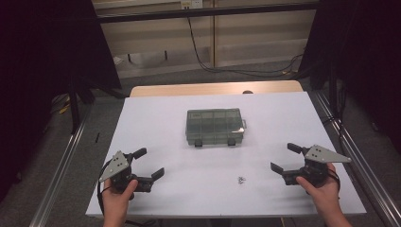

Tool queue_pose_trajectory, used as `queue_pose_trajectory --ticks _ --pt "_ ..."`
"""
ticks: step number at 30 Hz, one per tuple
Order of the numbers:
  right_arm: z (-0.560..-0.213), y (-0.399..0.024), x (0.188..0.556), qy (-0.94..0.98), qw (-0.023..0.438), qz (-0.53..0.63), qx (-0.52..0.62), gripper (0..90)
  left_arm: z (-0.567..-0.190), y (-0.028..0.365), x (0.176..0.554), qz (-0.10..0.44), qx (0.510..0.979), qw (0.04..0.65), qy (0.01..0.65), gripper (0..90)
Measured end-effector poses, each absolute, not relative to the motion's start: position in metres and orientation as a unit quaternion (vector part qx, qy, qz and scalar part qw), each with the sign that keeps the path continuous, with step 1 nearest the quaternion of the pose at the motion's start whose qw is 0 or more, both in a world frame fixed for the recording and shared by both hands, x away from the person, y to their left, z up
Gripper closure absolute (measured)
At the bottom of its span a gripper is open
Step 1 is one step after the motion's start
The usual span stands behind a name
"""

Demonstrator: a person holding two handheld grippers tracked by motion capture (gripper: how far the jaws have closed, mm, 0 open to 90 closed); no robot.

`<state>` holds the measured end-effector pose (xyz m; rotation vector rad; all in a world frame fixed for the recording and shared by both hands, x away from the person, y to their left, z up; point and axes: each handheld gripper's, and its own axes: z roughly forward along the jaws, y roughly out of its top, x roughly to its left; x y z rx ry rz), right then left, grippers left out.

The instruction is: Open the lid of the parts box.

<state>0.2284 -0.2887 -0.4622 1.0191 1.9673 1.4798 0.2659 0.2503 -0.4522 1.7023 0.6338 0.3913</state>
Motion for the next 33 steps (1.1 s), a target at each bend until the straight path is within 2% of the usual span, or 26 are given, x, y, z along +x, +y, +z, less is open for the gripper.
queue_pose_trajectory --ticks 18,33 --pt "-0.461 -0.282 0.236 0.728 0.241 0.526 0.368 1.3 -0.454 0.228 0.282 0.168 0.745 0.591 0.258 0.2" --pt "-0.462 -0.262 0.267 0.734 0.239 0.517 0.371 0.6 -0.458 0.200 0.310 0.170 0.755 0.576 0.264 0.2"
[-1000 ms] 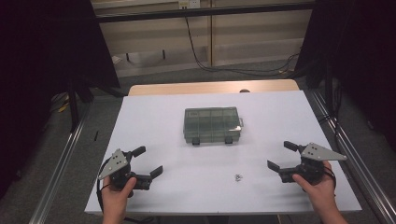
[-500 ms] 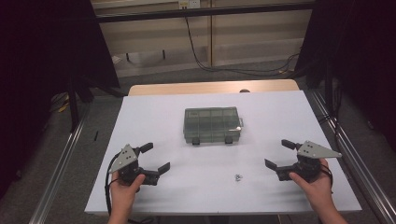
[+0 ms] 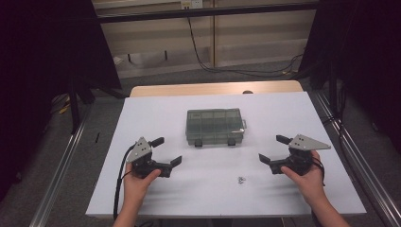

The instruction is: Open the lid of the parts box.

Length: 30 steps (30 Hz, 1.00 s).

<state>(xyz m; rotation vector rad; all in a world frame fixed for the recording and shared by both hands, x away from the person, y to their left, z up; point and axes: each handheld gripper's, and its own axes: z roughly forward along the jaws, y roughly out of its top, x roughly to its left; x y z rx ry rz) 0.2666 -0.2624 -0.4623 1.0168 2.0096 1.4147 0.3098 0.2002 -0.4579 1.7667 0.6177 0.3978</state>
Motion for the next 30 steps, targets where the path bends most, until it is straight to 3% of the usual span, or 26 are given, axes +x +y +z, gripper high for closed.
queue_pose_trajectory --ticks 10,30 --pt "-0.466 -0.251 0.281 0.735 0.231 0.516 0.374 2.4 -0.461 0.174 0.328 0.172 0.752 0.573 0.279 0.9" --pt "-0.469 -0.232 0.303 0.737 0.229 0.514 0.375 6.7 -0.471 0.162 0.344 0.162 0.743 0.568 0.315 1.7"
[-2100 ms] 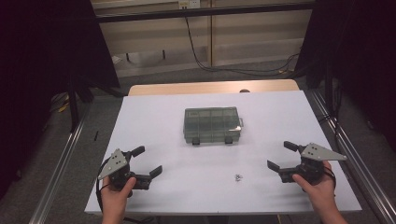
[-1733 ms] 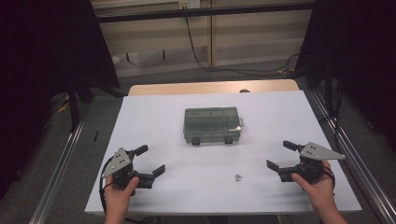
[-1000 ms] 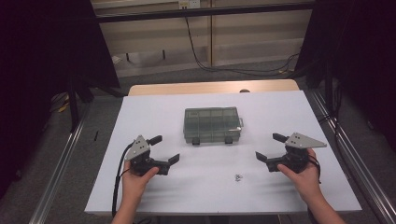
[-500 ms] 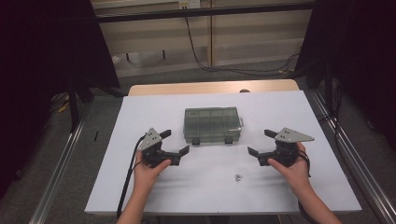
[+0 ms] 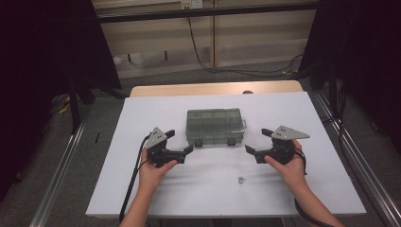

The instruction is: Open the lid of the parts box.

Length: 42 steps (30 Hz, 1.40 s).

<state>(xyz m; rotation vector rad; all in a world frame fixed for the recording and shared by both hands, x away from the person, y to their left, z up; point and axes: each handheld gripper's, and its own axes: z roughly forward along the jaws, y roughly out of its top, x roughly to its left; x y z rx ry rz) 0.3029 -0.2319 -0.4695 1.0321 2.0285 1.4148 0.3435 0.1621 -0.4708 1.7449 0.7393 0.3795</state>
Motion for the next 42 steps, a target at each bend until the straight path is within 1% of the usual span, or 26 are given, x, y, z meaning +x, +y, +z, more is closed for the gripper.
queue_pose_trajectory --ticks 2,3,6,7,9,10,11,12,13,15,16,18,19,22,23,25,27,28,30,31,34,37,42 --pt "-0.470 -0.232 0.303 0.738 0.229 0.514 0.373 7.0 -0.471 0.163 0.345 0.165 0.747 0.564 0.312 1.8" --pt "-0.470 -0.231 0.304 0.738 0.228 0.512 0.375 7.3 -0.472 0.162 0.345 0.165 0.741 0.568 0.318 2.0" --pt "-0.473 -0.230 0.309 0.737 0.223 0.510 0.384 11.4 -0.475 0.161 0.346 0.160 0.747 0.561 0.320 3.0" --pt "-0.473 -0.230 0.309 0.737 0.223 0.510 0.384 11.4 -0.475 0.161 0.346 0.160 0.747 0.561 0.320 3.5" --pt "-0.474 -0.230 0.310 0.736 0.216 0.507 0.393 15.3 -0.474 0.161 0.346 0.163 0.747 0.558 0.323 4.8" --pt "-0.475 -0.229 0.311 0.735 0.209 0.506 0.401 20.8 -0.474 0.162 0.347 0.163 0.748 0.557 0.323 6.9" --pt "-0.475 -0.229 0.311 0.735 0.209 0.506 0.401 20.8 -0.474 0.162 0.347 0.165 0.745 0.557 0.327 6.9" --pt "-0.476 -0.229 0.312 0.740 0.211 0.495 0.402 29.5 -0.474 0.164 0.348 0.167 0.745 0.555 0.330 13.5" --pt "-0.476 -0.229 0.312 0.741 0.211 0.493 0.404 34.0 -0.474 0.164 0.348 0.167 0.745 0.555 0.330 17.6" --pt "-0.476 -0.229 0.313 0.743 0.206 0.486 0.410 41.1 -0.474 0.164 0.348 0.171 0.748 0.548 0.333 22.3" --pt "-0.477 -0.229 0.314 0.744 0.203 0.484 0.413 46.3 -0.475 0.163 0.348 0.168 0.746 0.547 0.340 27.0" --pt "-0.478 -0.229 0.314 0.745 0.197 0.480 0.419 50.4 -0.476 0.162 0.348 0.164 0.745 0.548 0.344 31.4" --pt "-0.479 -0.229 0.315 0.744 0.194 0.482 0.419 53.6 -0.477 0.163 0.348 0.167 0.754 0.535 0.343 33.8" --pt "-0.481 -0.228 0.316 0.751 0.187 0.472 0.423 62.5 -0.477 0.163 0.348 0.164 0.753 0.533 0.349 40.6" --pt "-0.481 -0.228 0.317 0.752 0.183 0.473 0.421 65.4 -0.477 0.163 0.347 0.174 0.757 0.520 0.355 44.3" --pt "-0.481 -0.227 0.318 0.752 0.182 0.474 0.421 69.7 -0.477 0.164 0.347 0.175 0.757 0.520 0.356 50.9" --pt "-0.480 -0.226 0.319 0.753 0.178 0.477 0.418 77.1 -0.477 0.164 0.347 0.170 0.756 0.515 0.366 58.0" --pt "-0.480 -0.225 0.319 0.752 0.174 0.475 0.422 79.1 -0.477 0.165 0.347 0.172 0.760 0.508 0.367 63.6" --pt "-0.480 -0.223 0.321 0.756 0.172 0.472 0.419 82.4 -0.478 0.163 0.347 0.169 0.754 0.513 0.375 70.7" --pt "-0.480 -0.222 0.321 0.757 0.175 0.469 0.420 84.0 -0.479 0.163 0.348 0.169 0.755 0.505 0.383 73.6" --pt "-0.482 -0.220 0.324 0.758 0.173 0.466 0.423 88.8 -0.480 0.163 0.349 0.158 0.756 0.506 0.384 81.4" --pt "-0.483 -0.219 0.326 0.760 0.173 0.461 0.424 90.0 -0.478 0.165 0.350 0.148 0.758 0.495 0.397 89.1" --pt "-0.482 -0.218 0.328 0.763 0.174 0.456 0.424 90.0 -0.479 0.165 0.351 0.139 0.767 0.484 0.398 90.0"
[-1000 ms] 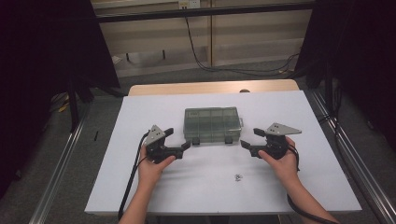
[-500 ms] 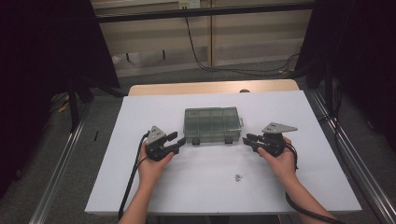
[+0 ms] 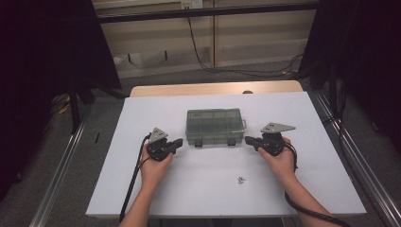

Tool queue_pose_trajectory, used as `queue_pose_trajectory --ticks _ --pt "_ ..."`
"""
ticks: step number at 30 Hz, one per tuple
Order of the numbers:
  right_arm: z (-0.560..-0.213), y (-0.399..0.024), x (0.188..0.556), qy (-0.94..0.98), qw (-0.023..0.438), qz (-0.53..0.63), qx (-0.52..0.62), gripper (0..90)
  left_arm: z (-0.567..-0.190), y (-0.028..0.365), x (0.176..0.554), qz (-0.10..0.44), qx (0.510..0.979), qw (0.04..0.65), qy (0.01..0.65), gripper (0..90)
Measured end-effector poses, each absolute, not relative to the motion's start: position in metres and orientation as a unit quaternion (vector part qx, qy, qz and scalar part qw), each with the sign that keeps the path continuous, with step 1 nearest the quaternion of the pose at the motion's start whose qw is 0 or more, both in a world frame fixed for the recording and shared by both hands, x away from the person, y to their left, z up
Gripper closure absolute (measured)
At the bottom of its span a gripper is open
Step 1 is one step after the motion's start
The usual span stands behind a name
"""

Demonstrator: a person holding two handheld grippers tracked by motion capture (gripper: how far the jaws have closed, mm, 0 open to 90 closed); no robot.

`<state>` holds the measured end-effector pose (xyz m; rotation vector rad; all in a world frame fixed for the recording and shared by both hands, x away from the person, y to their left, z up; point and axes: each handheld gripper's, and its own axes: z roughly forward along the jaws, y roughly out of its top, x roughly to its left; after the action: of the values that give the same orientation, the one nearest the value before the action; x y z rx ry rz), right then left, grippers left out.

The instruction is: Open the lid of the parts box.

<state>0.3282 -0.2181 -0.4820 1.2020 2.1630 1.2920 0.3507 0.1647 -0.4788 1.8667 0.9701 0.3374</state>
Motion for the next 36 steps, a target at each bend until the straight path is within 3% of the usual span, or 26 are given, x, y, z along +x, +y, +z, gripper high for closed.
queue_pose_trajectory --ticks 19,36 --pt "-0.486 -0.215 0.335 0.772 0.170 0.438 0.428 90.0 -0.483 0.153 0.360 0.128 0.792 0.455 0.386 90.0" --pt "-0.483 -0.215 0.335 0.767 0.174 0.447 0.426 90.0 -0.478 0.153 0.359 0.136 0.778 0.481 0.382 90.0"
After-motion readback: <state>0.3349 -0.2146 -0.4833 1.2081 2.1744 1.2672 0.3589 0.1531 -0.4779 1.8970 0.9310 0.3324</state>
